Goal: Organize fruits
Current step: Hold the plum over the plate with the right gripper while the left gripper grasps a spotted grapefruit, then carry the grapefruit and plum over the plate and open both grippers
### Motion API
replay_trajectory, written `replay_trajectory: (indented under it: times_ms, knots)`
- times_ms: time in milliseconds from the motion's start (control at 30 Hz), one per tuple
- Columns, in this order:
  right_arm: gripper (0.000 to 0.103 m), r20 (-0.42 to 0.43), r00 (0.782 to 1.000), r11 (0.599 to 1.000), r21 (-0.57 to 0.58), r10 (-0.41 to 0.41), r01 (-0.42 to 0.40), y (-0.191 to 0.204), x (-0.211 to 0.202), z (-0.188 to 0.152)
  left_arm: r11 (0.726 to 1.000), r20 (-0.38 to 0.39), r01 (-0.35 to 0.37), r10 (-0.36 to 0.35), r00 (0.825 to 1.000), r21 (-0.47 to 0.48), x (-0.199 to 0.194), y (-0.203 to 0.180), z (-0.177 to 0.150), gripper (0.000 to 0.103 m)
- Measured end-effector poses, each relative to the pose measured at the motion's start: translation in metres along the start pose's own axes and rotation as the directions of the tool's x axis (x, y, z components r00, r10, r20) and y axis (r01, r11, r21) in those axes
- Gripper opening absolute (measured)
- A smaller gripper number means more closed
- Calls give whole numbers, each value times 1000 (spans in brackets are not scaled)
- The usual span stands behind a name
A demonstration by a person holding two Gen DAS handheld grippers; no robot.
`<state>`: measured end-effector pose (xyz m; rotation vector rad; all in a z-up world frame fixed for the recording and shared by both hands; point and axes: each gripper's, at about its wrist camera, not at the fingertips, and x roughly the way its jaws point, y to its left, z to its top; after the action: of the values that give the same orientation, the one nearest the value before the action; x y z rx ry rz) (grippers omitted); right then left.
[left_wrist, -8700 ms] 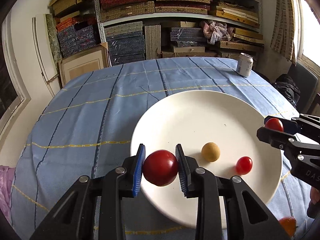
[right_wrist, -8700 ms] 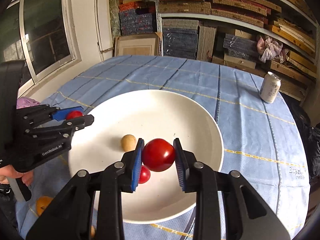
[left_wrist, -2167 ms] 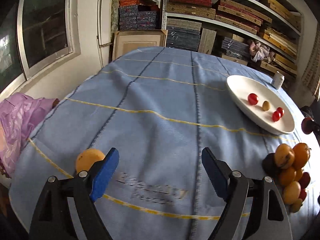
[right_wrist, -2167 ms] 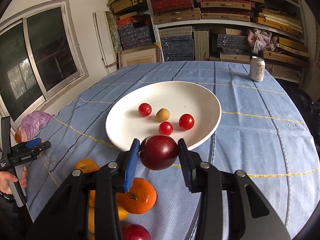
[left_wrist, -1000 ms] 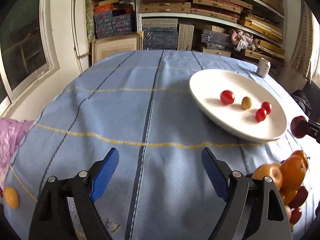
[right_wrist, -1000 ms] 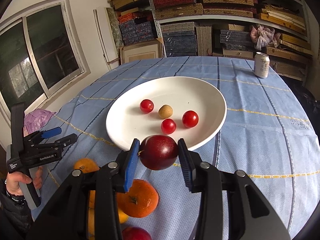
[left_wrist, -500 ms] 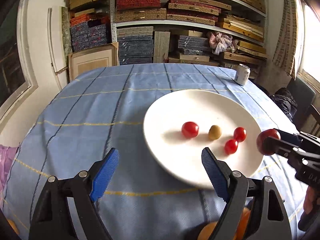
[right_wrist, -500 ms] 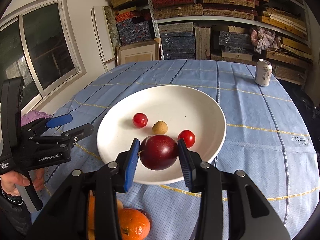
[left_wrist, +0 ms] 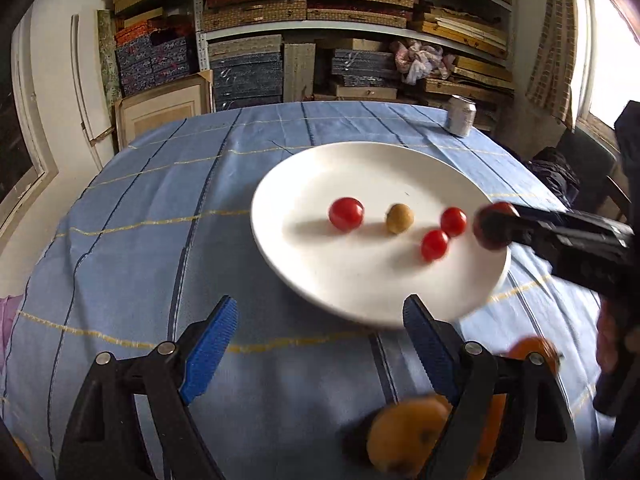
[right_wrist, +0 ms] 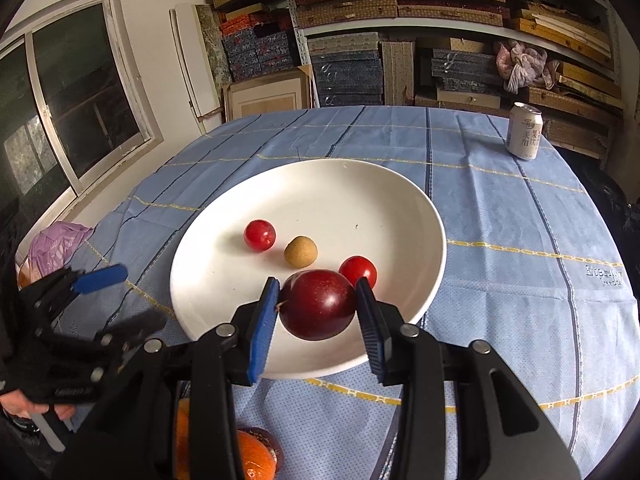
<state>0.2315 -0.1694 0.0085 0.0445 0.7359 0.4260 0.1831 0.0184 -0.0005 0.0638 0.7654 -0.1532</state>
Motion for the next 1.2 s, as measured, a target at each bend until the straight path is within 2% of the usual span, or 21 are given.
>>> replay_trajectory:
  times_ms: [133,200,367,500,600,633,700,767,1067,1200]
  knots:
    - [38,5,1000,1000,11,-1,1,-4,-2,0,999,-5,42,-42,999,26,-21,-15,-34,85]
    - [38,3,1000,1000,7,1,-1,-2,-2,0,999,-14,38,-38,999,30,-24,-21,-42,85]
    - [38,-10,1000,1000,-13,9,-10,4,1,-2,998,6,45,-45,999,53,-32,-29,-49,86]
    - [38,-19,1000,1000,-15,16,-16,6,3,-3,999,-41,43,-42,998,33,-14,-20,-51,87]
    - [38,-22,1000,1000,-20,17,-17,8,5,-4,999,-38,45,-44,998,27,-7,-17,-51,87]
    - [38,-24,1000,1000,-19,16,-16,8,5,-4,999,-29,42,-41,999,32,-8,-18,-51,85]
    - [38,-28,999,1000,-19,16,-17,7,7,-6,997,-12,58,-57,998,45,-10,-21,-52,74]
    - [38,-33,999,1000,-17,16,-17,7,8,-6,996,-17,86,-86,996,36,-10,-24,-52,46]
    - [38,-35,999,999,-24,20,-21,9,9,-7,997,-26,68,-67,997,26,-10,-24,-51,45]
    - [38,-39,999,1000,-16,23,-24,9,10,-7,998,-2,70,-70,998,8,-19,-16,-50,45]
